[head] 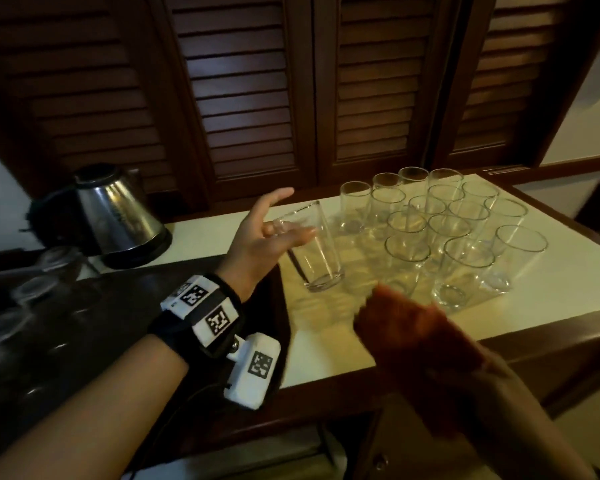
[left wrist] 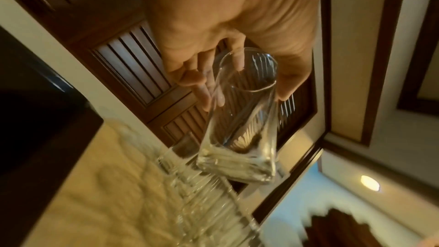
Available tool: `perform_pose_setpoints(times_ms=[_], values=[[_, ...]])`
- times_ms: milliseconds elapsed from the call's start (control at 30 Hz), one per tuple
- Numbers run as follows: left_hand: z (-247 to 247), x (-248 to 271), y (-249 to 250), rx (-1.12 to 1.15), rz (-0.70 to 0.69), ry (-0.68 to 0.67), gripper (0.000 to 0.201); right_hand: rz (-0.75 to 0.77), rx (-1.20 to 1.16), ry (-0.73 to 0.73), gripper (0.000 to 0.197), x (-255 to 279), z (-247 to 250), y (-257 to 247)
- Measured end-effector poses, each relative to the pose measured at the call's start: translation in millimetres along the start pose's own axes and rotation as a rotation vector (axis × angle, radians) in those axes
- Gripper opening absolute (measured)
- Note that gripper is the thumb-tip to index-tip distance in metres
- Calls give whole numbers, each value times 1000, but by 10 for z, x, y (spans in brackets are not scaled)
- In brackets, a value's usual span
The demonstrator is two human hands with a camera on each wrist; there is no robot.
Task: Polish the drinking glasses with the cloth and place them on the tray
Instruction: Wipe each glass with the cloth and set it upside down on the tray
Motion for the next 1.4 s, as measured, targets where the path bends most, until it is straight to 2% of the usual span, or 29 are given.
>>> perform_pose_setpoints(times_ms=[67, 167, 267, 333, 400, 467, 533, 567, 600, 633, 700, 767, 900, 967, 1067, 1133, 1200, 1300, 1400], values=[[243, 345, 75, 89, -1, 41, 61, 106, 47, -4, 46, -76, -318, -134], [571, 799, 7, 214, 39, 147, 61, 353, 150, -69, 54, -121, -1095, -413], [759, 1131, -164, 314, 106, 263, 64, 521, 223, -236, 51, -119, -1769, -304], [841, 1292, -216, 374, 101, 316, 54, 523, 295, -314, 52, -120, -2086, -123], [885, 1409, -225, 370, 98, 318, 40, 420, 280, -418, 60, -141, -2300, 105], [925, 1480, -235, 338, 95, 320, 44, 307, 224, -519, 61, -133, -2456, 292], [962, 1522, -198, 295, 82, 340, 68, 187, 146, -524, 73, -177, -2484, 424], [979, 1530, -181, 268, 72, 352, 79, 212, 130, -532, 73, -177, -2501, 409], [989, 1535, -166, 245, 67, 359, 87, 270, 124, -539, 64, -166, -2534, 364], [994, 1542, -142, 228, 63, 361, 94, 315, 126, -535, 54, -150, -2555, 316], [989, 1549, -122, 184, 69, 349, 101, 357, 124, -520, 51, -153, -2573, 265], [973, 1543, -88, 151, 65, 329, 97, 329, 74, -523, 51, -171, -2563, 267], [890, 1503, -18, 298, 74, 260, 75, 80, -27, -512, 57, -238, -2486, 428], [815, 1487, -27, 372, 108, 186, 80, 26, -27, -476, 58, -267, -2425, 420], [826, 1492, -19, 367, 111, 206, 97, 150, -33, -471, 48, -257, -2359, 213], [888, 1477, -17, 348, 84, 272, 87, 244, 23, -468, 44, -232, -2360, 112], [853, 1454, 27, 267, 63, 262, 71, 284, 88, -455, 46, -241, -2373, 131], [803, 1469, 68, 116, 50, 272, 77, 279, 100, -450, 50, -261, -2381, 223], [749, 1467, 14, 201, 63, 277, 82, 202, -16, -442, 51, -294, -2327, 265]])
Point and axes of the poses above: each hand's wrist, its own x-axis away from the middle knuckle, its own z-axis out of the back of the hand, y = z × x, the point moved 10 cm from there along -x, towards the middle knuckle, and after that the axes turned 6 degrees about -z, right-handed, at the moved point
